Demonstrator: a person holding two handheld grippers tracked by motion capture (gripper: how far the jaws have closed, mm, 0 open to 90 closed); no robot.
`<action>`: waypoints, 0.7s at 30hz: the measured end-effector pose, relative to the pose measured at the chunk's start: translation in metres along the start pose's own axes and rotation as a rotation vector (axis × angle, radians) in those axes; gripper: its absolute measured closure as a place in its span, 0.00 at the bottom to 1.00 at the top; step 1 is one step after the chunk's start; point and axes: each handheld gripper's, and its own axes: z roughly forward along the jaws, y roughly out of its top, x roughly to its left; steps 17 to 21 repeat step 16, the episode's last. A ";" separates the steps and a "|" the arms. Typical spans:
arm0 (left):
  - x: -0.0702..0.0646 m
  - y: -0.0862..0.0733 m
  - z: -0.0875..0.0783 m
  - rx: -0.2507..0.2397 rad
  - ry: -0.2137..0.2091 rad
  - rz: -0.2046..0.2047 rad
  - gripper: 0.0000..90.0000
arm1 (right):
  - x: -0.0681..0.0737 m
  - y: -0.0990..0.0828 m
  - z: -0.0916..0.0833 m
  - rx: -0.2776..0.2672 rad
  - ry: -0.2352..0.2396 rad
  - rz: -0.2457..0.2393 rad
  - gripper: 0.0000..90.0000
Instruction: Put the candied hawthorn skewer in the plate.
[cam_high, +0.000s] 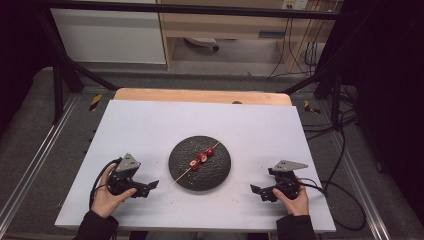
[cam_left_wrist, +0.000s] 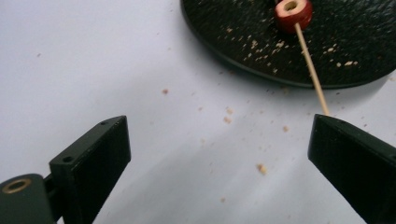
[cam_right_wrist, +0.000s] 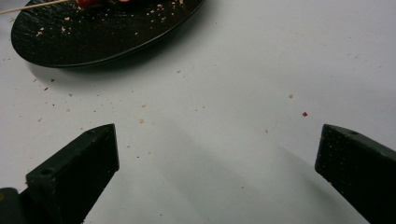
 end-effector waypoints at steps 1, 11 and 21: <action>0.002 -0.005 -0.001 -0.004 -0.002 -0.009 0.06 | 0.000 0.000 0.000 0.001 0.000 0.001 0.01; 0.011 -0.028 -0.004 -0.006 0.018 -0.021 0.06 | 0.001 -0.001 0.002 0.016 0.000 0.007 0.01; 0.012 -0.029 -0.005 -0.006 0.017 -0.024 0.06 | 0.001 -0.001 0.001 0.013 0.001 0.004 0.01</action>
